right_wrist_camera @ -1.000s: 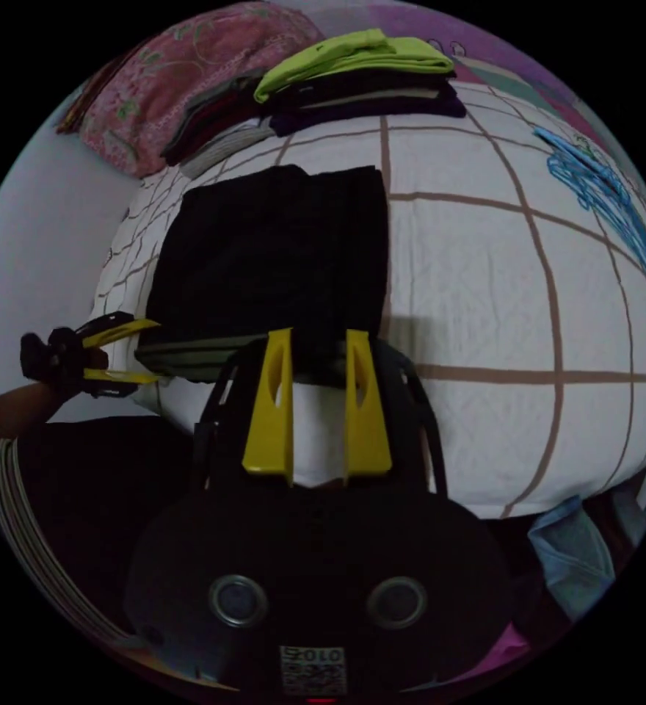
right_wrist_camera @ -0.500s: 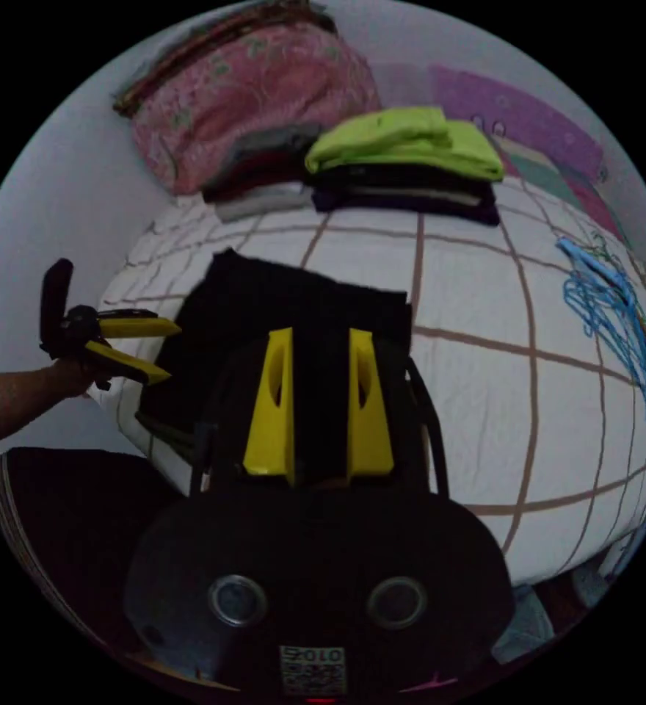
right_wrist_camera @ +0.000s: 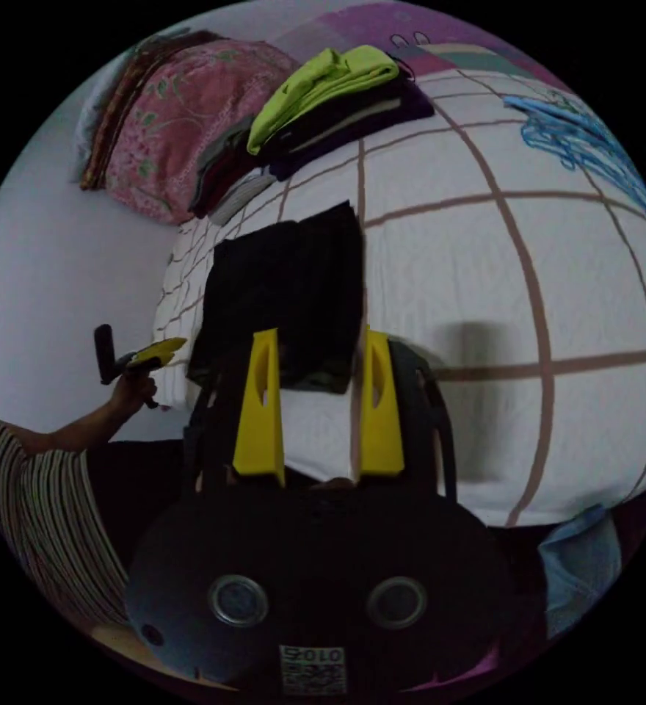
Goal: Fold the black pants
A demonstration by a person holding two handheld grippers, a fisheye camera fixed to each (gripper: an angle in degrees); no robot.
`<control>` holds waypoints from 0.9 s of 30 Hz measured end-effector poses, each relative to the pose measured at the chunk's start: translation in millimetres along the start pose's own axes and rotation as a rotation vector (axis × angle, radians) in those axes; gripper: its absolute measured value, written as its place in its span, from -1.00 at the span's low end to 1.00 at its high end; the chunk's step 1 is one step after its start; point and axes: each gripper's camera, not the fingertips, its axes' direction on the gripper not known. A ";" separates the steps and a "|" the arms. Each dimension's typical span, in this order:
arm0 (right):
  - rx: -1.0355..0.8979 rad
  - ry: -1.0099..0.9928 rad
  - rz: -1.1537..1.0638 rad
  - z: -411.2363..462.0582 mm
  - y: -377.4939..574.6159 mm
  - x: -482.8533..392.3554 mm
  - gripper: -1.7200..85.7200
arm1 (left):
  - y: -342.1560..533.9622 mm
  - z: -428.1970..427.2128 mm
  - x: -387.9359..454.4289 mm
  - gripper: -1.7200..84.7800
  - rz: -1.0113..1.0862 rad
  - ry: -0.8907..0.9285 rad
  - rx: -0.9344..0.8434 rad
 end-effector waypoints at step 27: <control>-0.160 -0.151 0.108 25.6 -71.6 -4.5 -0.79 | -11.0 144.4 289.1 -0.56 0.826 -0.324 -0.034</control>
